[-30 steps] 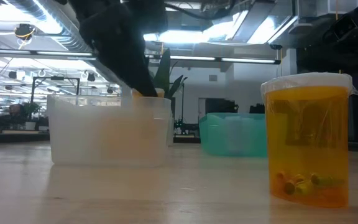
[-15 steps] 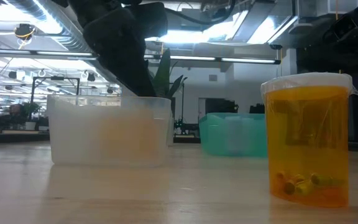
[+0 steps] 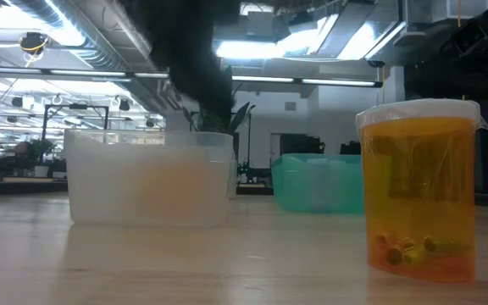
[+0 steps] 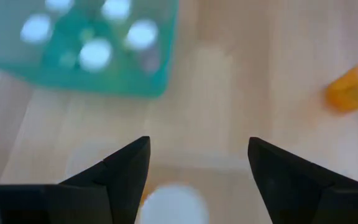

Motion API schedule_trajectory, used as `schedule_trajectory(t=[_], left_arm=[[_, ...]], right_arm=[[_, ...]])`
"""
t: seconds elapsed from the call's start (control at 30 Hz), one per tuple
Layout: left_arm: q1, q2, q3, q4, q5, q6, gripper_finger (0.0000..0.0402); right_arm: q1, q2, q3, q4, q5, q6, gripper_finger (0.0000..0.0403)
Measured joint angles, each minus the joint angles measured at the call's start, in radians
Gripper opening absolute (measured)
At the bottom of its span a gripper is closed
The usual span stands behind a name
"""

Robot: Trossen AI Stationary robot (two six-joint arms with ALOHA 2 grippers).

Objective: Pick and place medicine bottles into bin by pill shape (circle, oval)
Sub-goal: Put the large orange pill bottle into the transparent bin

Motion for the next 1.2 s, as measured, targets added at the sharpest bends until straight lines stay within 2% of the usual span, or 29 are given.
schedule_trajectory(t=[0.17,0.43,0.57,0.7,0.83,1.0,1.2], left_arm=[[-0.048,0.005,0.074,0.123,0.078,0.000,0.0261],[-0.147,0.035,0.086,0.352,0.085,-0.032,0.0261],[-0.178,0.071,0.109,0.338,0.083,-0.031,0.0261],[-0.197,0.148,0.242,0.292,0.086,0.049,0.0258],[-0.189,0.256,0.448,0.094,0.089,0.128,0.0257],[-0.158,0.392,0.655,-0.110,0.087,0.126,0.0256],[-0.154,0.516,0.755,-0.267,0.092,0.124,0.0256]], right_arm=[[0.000,0.000,0.000,0.000,0.000,0.000,0.0156],[0.000,0.000,0.000,0.000,0.000,0.000,0.0156],[0.000,0.000,0.000,0.001,0.000,0.000,0.0156],[0.000,0.000,0.000,0.004,0.000,0.000,0.0156],[0.000,0.001,0.000,0.001,-0.001,0.000,0.0156],[0.000,0.001,0.000,0.002,0.000,0.000,0.0156],[0.000,0.001,0.000,0.002,0.000,0.000,0.0156]])
